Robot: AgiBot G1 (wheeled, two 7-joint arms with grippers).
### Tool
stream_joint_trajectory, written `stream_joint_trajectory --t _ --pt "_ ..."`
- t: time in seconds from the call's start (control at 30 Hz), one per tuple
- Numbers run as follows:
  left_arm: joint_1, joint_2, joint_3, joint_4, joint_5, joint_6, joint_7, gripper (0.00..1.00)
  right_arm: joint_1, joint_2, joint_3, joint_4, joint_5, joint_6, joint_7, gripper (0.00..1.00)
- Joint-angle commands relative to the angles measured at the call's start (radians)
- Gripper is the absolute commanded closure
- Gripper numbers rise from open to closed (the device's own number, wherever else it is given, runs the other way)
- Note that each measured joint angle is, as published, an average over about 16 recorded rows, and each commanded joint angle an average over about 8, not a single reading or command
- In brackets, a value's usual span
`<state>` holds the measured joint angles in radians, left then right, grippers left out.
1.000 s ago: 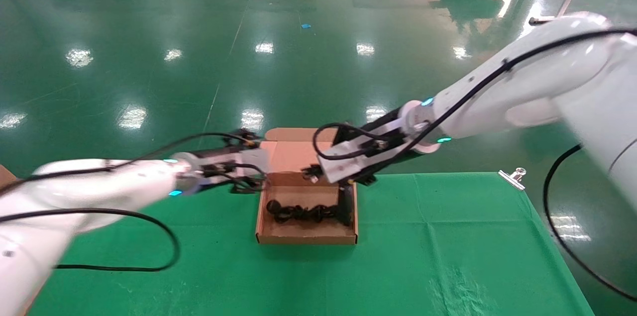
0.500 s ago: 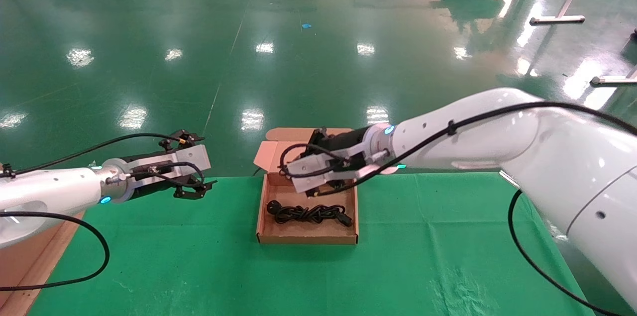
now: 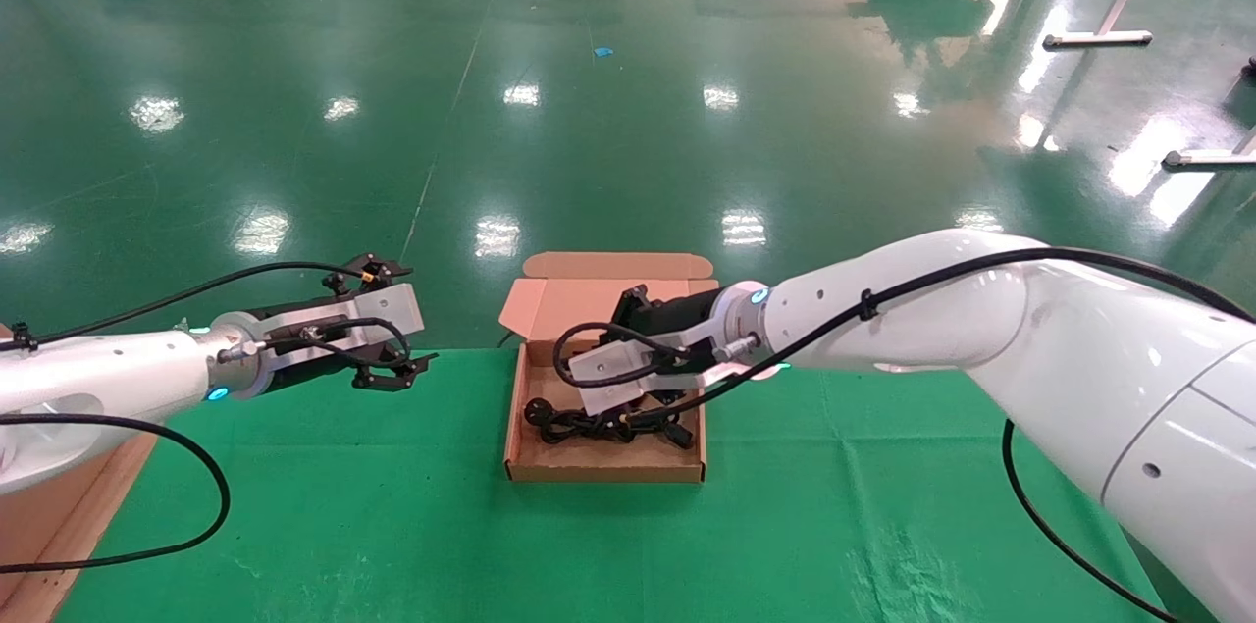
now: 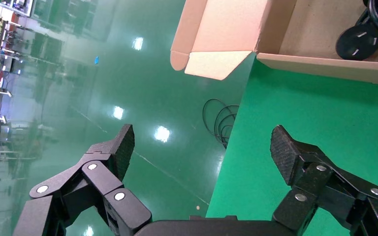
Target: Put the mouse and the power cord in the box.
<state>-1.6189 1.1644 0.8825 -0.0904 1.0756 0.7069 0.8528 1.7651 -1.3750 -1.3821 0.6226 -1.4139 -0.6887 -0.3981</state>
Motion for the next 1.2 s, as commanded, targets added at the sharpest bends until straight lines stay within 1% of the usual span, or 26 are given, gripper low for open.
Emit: stream_joint_trajectory --t 0.03,0.43,0.6,0.7,1.2 --pt "0.000 -0.001 -0.001 0.003 -0.002 0.001 0.002 0.00 -0.003 0.000 -0.005 0.000 0.004 0.005 0.005 0.00" --pt "0.001 0.000 -0.001 -0.006 0.000 0.001 -0.005 0.00 0.001 0.007 0.005 0.004 -0.001 -0.005 -0.005 0.00" --pt "0.019 -0.019 -0.022 -0.047 -0.012 0.028 -0.040 0.00 -0.014 0.025 0.033 0.020 0.014 -0.025 0.008 0.00" --pt "0.043 -0.042 -0.047 -0.098 -0.026 0.061 -0.084 0.00 -0.041 0.049 0.076 0.040 0.040 -0.056 0.032 0.00" --pt "0.179 -0.181 -0.198 -0.395 -0.113 0.259 -0.344 0.00 -0.214 0.239 0.350 0.206 0.211 -0.257 0.180 0.00"
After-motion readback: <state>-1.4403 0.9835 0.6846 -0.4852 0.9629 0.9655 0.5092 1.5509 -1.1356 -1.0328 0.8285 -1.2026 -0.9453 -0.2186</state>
